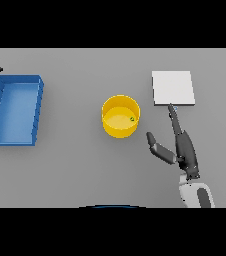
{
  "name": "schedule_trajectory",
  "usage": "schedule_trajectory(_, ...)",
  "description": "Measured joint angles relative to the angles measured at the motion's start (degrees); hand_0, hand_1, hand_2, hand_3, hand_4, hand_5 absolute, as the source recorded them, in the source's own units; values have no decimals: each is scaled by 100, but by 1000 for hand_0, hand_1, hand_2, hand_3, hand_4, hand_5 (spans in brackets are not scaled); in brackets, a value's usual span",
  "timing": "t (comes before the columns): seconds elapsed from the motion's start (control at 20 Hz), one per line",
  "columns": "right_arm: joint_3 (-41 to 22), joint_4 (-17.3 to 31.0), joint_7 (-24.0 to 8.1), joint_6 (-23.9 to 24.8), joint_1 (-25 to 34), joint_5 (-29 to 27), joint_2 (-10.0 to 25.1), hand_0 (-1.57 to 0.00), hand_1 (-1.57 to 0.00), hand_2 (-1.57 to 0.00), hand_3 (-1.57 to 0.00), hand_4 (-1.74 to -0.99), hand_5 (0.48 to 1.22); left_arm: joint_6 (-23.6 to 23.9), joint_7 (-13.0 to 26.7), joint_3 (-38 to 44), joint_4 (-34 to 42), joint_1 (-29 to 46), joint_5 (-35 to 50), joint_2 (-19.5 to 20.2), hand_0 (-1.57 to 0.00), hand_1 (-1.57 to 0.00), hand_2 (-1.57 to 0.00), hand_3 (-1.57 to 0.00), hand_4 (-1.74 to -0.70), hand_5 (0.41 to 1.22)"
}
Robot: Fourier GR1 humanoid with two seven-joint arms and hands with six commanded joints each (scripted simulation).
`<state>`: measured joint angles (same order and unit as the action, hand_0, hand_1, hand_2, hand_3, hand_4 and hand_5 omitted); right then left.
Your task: Pick up the red beaker and tilt it to pour out 1 green nut into yellow bowl. Pick up the yellow bowl and place it on the metallic measuring scale.
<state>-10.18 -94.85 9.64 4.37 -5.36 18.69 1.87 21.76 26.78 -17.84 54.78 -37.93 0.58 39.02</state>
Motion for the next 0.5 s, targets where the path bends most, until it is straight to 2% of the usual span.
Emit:
schedule_trajectory(0.1, 40, -59, -62, 0, 56, -65, -8, 1, 1, 1, 1, -1006, 647, 171, 53, -64, 201, 237, 121, -80, -1571, -1571, -1571, -1533, -1741, 1173)
schedule_trajectory(0.2, 63, -82, 32, -36, 36, -114, 31, 1, 1, 1, 1, -1010, 650, 283, 263, -126, 486, 443, 261, -52, -1571, -1571, -1571, -1547, -1741, 1123)
schedule_trajectory(0.25, 71, -35, -46, -25, 52, -83, 44, 1, 1, 1, 1, -1012, 648, 383, 332, -191, 613, 513, 286, -61, -1571, -1571, -1571, -1552, -1741, 1088)
schedule_trajectory(0.35, 83, 36, -8, 24, 30, -49, 42, 1, 1, 1, 1, -1017, 638, 456, 341, -300, 758, 681, 288, 69, -1571, -1571, -1571, -1559, -1713, 991)
schedule_trajectory(0.4, 97, -10, -46, 16, 62, -66, 56, 1, 1, 1, 1, -1021, 636, 512, 377, -412, 804, 705, 232, 94, -1571, -1571, -1571, -1561, -1645, 941)
schedule_trajectory(0.5, 8, -79, -14, 67, 14, 37, -9, 1, 1, 1, 1, -1017, 635, 504, 464, -529, 893, 767, 218, 225, -1571, -1571, -1563, -1536, -1401, 848)
